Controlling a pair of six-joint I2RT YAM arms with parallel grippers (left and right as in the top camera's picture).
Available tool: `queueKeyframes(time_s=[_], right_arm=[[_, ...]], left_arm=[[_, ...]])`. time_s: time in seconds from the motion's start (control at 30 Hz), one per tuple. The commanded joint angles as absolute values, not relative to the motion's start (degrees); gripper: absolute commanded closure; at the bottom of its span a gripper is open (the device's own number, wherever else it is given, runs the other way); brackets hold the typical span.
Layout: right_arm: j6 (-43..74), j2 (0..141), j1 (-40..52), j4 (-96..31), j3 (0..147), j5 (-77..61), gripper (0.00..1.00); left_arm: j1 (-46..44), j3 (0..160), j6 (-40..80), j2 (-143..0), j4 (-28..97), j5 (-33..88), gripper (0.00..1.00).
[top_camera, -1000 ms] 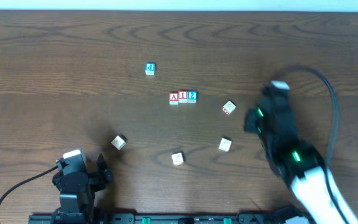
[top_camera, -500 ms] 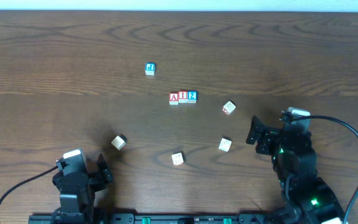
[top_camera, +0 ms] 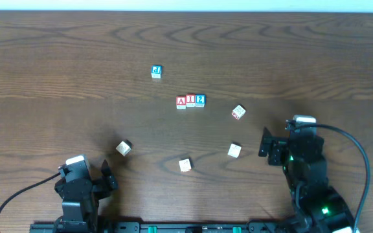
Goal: Spell out Ai2
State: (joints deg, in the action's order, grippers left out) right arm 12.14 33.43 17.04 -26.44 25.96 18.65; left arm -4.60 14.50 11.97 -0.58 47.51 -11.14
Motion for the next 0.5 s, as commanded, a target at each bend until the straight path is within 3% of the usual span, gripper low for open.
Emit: queueKeyframes(time_s=[0.0, 0.27, 0.47], right_arm=[[8.5, 28.0, 14.9, -22.7, 21.2, 18.7, 0.01], [1.2, 17.3, 10.4, -8.2, 8.6, 9.1, 0.01], [0.8, 12.1, 7.4, -6.4, 3.9, 7.0, 0.01]], left_arm=[[-4.4, 14.2, 11.6, -0.3, 49.5, -12.2, 0.05], [-4.4, 14.2, 11.6, -0.3, 49.5, -12.2, 0.05], [-4.4, 14.2, 11.6, -0.3, 49.5, -12.2, 0.05]])
